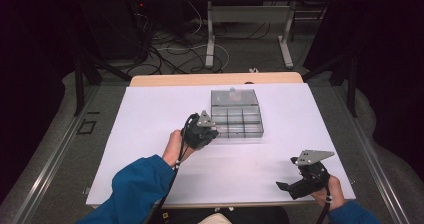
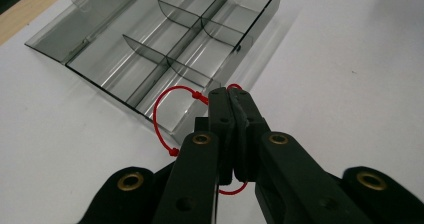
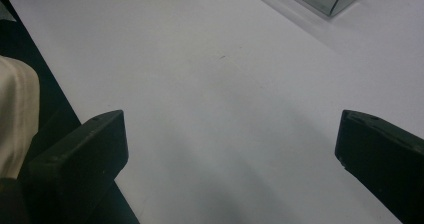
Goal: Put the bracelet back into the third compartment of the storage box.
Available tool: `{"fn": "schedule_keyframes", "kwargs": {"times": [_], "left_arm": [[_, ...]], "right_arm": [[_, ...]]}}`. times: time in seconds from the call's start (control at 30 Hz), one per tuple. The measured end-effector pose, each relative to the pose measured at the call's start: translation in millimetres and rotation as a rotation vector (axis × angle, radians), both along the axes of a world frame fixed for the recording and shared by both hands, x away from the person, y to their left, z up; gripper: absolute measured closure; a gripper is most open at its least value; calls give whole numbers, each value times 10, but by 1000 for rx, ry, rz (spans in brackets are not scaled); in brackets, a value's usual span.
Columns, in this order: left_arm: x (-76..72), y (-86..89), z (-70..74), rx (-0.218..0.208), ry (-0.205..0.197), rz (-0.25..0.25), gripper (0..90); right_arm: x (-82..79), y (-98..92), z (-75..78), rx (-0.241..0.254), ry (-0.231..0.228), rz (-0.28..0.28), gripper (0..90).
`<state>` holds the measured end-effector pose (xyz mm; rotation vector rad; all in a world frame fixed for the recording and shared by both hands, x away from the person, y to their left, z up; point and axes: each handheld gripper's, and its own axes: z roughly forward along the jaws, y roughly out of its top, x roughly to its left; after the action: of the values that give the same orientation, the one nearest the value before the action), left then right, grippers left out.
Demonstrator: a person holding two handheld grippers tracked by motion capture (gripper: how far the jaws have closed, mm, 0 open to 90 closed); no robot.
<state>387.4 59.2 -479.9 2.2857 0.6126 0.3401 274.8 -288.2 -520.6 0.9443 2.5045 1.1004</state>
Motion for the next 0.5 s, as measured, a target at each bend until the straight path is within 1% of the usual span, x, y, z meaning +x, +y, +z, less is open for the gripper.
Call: {"fn": "schedule_keyframes", "kwargs": {"times": [0.03, 0.07, 0.1, 0.13, 0.17, 0.2, 0.27, 0.33, 0.37, 0.4, 0.43, 0.47, 0.5], "left_arm": [[15, -5, 14, 8, -3, -6, 896], [24, -19, 20, -2, -1, -1, 896], [38, -22, 32, 10, -5, -6, 896], [49, -34, 39, 10, -10, -2, 896], [61, -41, 44, 7, -8, -5, 896], [76, -44, 61, 19, -5, -10, 896], [99, -62, 61, 9, -11, 1, 896], [130, -68, 81, 12, -6, -2, 895], [138, -81, 82, -1, -3, 7, 895], [148, -93, 80, -4, -11, 14, 896], [162, -94, 91, 10, -12, 5, 895], [170, -99, 104, 18, -4, 1, 896], [176, -111, 98, 10, -16, 8, 896]], "right_arm": [[2, -3, 4, -7, 11, 6, 2], [1, 0, 0, -3, 2, -1, 2], [1, -3, 1, -5, -1, 1, 2], [4, -4, -1, -2, -7, 3, 2], [5, -5, -2, -1, -8, 3, 2], [5, -5, -2, -1, -8, 4, 2], [5, -6, 1, -7, -2, 6, 2], [-3, 0, 2, -3, 2, -1, 2], [-1, 1, 1, -3, 1, 1, 2], [-2, 1, 3, -3, 3, 3, 2], [-2, 3, -1, 1, -3, 0, 2], [-3, 3, 0, 1, -4, 0, 2], [-4, 1, 3, -3, -8, -1, 2]]}}
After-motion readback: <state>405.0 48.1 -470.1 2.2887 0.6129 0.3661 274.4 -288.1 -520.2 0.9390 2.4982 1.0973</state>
